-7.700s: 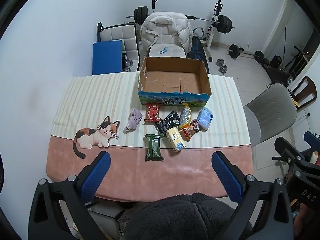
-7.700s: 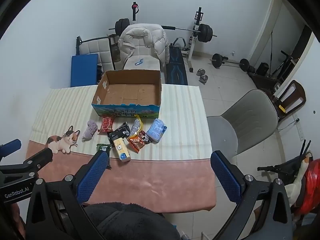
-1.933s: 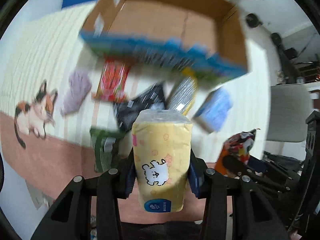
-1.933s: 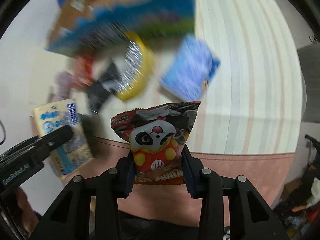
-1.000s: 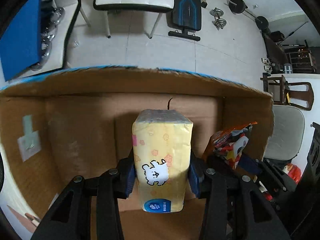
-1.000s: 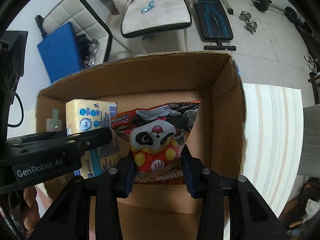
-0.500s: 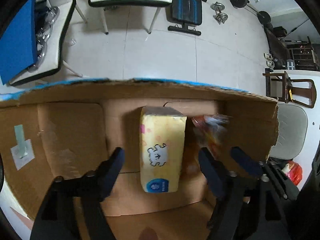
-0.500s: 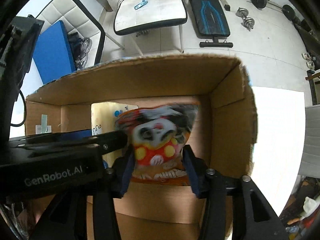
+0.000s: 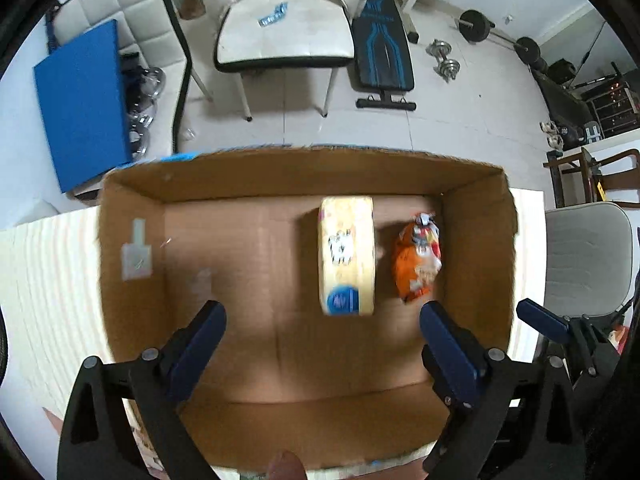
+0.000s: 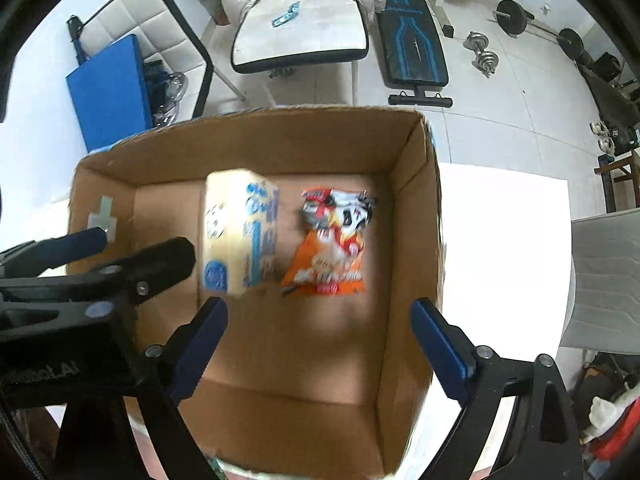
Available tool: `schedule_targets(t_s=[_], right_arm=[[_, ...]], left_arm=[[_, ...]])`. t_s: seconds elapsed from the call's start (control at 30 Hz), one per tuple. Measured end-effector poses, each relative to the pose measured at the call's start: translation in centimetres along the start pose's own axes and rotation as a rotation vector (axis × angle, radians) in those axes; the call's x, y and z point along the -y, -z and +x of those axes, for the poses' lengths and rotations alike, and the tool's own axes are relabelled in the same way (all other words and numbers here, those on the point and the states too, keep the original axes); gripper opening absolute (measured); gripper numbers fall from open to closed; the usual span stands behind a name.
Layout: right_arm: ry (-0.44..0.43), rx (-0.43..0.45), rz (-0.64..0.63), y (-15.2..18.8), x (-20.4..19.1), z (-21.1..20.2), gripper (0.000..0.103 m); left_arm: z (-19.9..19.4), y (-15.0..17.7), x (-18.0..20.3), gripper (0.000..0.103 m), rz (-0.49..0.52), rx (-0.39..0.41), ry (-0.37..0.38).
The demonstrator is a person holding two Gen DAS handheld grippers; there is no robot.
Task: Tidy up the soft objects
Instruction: 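Grasp the green snack bag with the left tool while the right grasps the blue milk pack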
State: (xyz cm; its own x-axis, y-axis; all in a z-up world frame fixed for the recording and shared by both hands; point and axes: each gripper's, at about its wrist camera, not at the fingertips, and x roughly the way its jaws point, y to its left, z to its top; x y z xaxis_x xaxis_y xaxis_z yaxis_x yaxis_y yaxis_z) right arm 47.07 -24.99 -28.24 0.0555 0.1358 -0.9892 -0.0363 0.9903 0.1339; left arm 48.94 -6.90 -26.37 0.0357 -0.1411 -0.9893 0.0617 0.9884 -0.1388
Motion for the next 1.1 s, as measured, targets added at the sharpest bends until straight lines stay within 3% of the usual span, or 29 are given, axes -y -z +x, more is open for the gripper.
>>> schedule_targets(t_s=[0.43, 0.57, 0.67, 0.77, 0.87, 1.1], right_arm=[[-0.051, 0.119, -0.039, 7.2, -0.2, -6.1, 0.103], [-0.061, 0.148, -0.051, 11.9, 0.3, -7.2, 0.103], [-0.071, 0.11, -0.029, 16.4, 1.6, -6.0, 0.103], [-0.046, 0.045, 0.025, 19.9, 3.5, -3.0, 0.103], [-0.064, -0.048, 0.113, 21.4, 5.6, 1.3, 0.103], [-0.03, -0.113, 0.24, 20.6, 7.8, 9.0, 0.103]], left_arm=[[-8.6, 9.6, -0.5, 0.102, -0.015, 0.206, -0.104], [-10.3, 15.7, -1.3, 0.102, -0.008, 0.27, -0.168], [-8.4, 21.1, -3.1, 0.102, -0.027, 0.222, -0.171], [-4.1, 25.5, -5.1, 0.1, -0.057, 0.095, -0.179], [1.0, 28.7, -7.2, 0.089, -0.131, -0.053, -0.144], [8.9, 33.5, -8.8, 0.089, -0.235, -0.224, -0.054]])
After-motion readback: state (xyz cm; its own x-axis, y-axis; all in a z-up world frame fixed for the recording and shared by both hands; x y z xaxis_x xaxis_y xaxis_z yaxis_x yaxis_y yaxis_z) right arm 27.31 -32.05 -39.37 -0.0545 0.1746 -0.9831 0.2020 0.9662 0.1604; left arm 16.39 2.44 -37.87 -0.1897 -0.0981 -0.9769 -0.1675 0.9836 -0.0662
